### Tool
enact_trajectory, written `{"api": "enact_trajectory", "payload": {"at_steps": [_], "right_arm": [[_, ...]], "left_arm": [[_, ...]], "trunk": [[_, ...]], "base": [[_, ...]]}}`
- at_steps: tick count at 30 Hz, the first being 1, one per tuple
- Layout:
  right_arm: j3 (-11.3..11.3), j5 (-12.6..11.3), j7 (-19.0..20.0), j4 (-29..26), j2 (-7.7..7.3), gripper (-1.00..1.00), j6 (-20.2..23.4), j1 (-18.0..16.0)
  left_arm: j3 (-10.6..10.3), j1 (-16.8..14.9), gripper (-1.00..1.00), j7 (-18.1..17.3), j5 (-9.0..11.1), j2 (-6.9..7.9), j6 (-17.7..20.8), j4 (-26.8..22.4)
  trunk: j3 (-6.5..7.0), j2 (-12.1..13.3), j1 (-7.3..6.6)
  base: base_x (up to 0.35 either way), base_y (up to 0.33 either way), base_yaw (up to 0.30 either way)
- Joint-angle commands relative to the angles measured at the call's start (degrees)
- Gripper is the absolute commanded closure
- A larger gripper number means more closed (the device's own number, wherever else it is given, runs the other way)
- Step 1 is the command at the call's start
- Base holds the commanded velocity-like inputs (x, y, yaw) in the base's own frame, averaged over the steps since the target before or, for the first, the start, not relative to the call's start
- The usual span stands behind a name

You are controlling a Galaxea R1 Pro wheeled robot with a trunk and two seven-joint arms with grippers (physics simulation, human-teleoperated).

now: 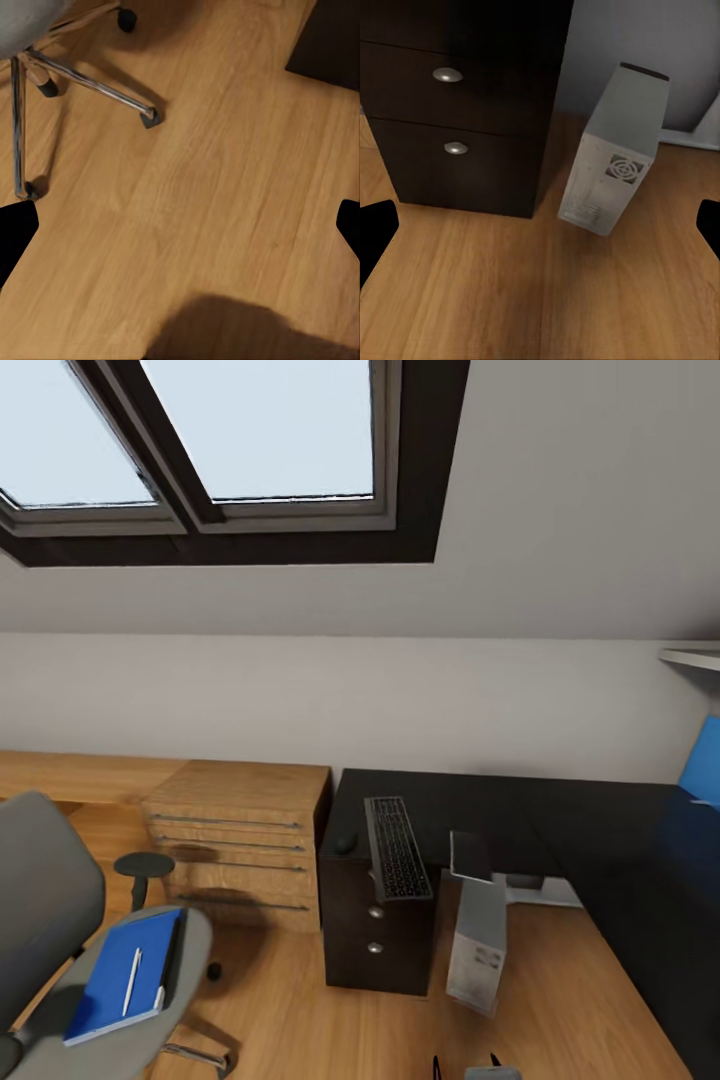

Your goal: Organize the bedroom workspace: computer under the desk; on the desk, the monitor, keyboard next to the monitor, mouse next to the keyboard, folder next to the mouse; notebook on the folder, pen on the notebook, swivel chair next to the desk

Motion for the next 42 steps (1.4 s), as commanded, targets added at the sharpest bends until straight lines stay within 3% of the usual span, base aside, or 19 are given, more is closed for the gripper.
{"api": "enact_trajectory", "payload": {"at_steps": [1,9,10,13,29,37,42], "right_arm": [[0.5,-0.2,-0.5,0.1,-0.01,-1.00,-0.1,-0.1],[0.4,-0.2,0.0,0.1,-0.01,-1.00,-0.1,-0.1],[0.4,-0.2,2.8,0.1,-0.03,-1.00,-0.1,-0.1],[0.3,-0.3,4.1,0.1,-0.03,-1.00,-0.1,-0.1],[0.3,-0.3,4.8,0.1,-0.01,-1.00,0.0,-0.1],[0.3,-0.3,4.8,0.1,-0.06,-1.00,-0.1,-0.1],[0.3,-0.3,4.8,0.1,-0.02,-1.00,0.0,-0.1]], "left_arm": [[-0.5,-0.1,-1.00,0.4,0.4,0.06,-0.2,-0.1],[-0.5,-0.1,-1.00,0.4,0.4,0.06,-0.2,-0.1],[-0.5,-0.1,-1.00,0.4,0.3,0.06,-0.2,-0.1],[-0.5,-0.1,-1.00,0.4,0.3,0.06,-0.4,-0.1],[-0.5,-0.1,-1.00,0.4,0.2,0.06,-1.8,-0.5],[-0.5,-0.1,-1.00,0.4,0.3,0.06,-6.9,-2.2],[-0.5,-0.1,-1.00,0.4,0.3,0.07,-8.0,-2.7]], "trunk": [[-0.08,-0.1,0.04],[0.03,-0.1,0.04],[0.04,-0.1,0.04],[0.01,-0.1,0.04],[-0.08,-0.1,0.04],[-0.08,-0.1,0.04],[-0.44,-0.9,0.48]], "base": [[0.331,0.110,0.000],[0.162,0.084,-0.119],[0.002,0.001,-0.277],[0.001,0.001,-0.268],[0.000,0.000,-0.048],[0.000,0.000,0.000],[0.000,0.000,0.000]]}}
